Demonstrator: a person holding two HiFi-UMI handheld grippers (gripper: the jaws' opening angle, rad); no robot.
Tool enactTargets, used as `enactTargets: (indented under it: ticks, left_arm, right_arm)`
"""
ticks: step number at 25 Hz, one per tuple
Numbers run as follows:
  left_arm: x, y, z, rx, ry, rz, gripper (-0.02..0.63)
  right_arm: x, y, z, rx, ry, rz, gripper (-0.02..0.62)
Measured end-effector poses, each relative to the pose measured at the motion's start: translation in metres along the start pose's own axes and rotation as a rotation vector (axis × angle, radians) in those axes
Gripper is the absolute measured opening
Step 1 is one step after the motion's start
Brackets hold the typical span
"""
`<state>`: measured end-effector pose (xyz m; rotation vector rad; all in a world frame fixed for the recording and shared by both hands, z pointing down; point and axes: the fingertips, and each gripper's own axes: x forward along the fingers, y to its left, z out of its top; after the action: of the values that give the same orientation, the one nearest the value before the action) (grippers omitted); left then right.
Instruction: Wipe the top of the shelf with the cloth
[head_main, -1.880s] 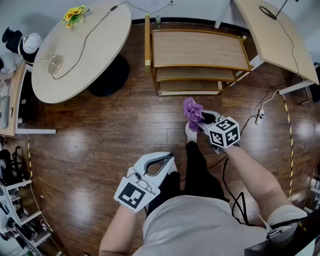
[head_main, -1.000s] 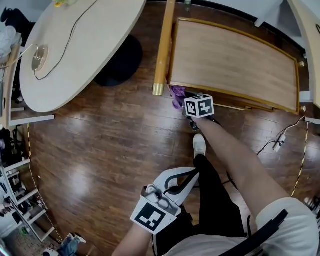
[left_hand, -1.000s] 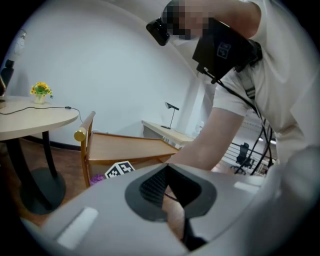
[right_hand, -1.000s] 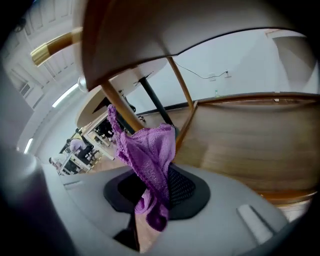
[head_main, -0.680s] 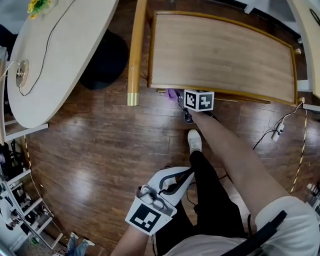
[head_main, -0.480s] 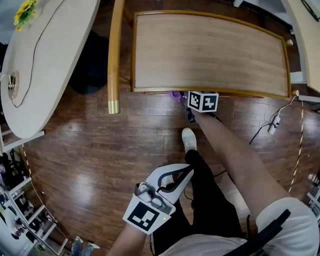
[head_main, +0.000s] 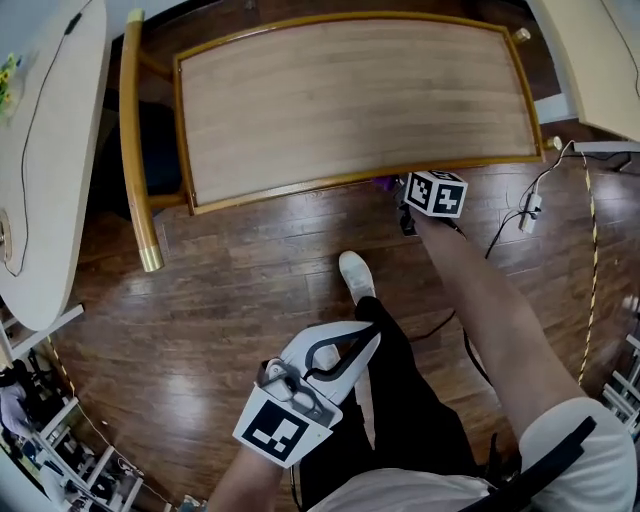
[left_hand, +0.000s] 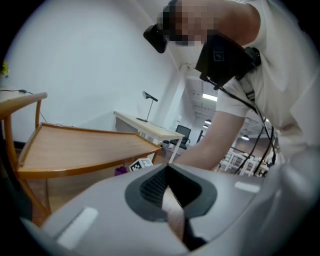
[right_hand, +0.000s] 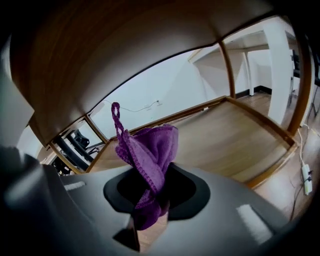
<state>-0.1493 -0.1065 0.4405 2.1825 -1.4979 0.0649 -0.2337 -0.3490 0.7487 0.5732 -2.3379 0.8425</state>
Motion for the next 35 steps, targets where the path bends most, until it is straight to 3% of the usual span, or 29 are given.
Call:
enactTargets:
  ticks: [13,18,22,30,35]
  left_arm:
    - [0.041,-0.005,-0.003,0.031,0.037,-0.083,0.018]
    - [0.031,-0.001,0.000,0.025,0.005,-0.044,0.018]
    - [0.012,0.006,-0.002,0.023,-0.014,0.003,0.018]
    - [-0.051,0.018,-0.013,0.001,-0.014,0.129,0.018]
    - [-0.083,0.021,-0.025,-0.031,-0.014,0.200,0.018]
  right_arm:
    - [-0.076,-0.158,0.026,-0.080,-0.018,-0.242,0.101]
    - [-0.104,-0.169,0.021,-0.106,-0.022,-0.294,0.101]
    - [-0.104,-0.096,0.013,-0.165,-0.062,-0.178,0.101]
    - [-0.028,0.170,-0.074,-0.242,0.028,0.285,0.101]
    - [0.020,0.274,-0.112,-0.313,0.082,0.432,0.101]
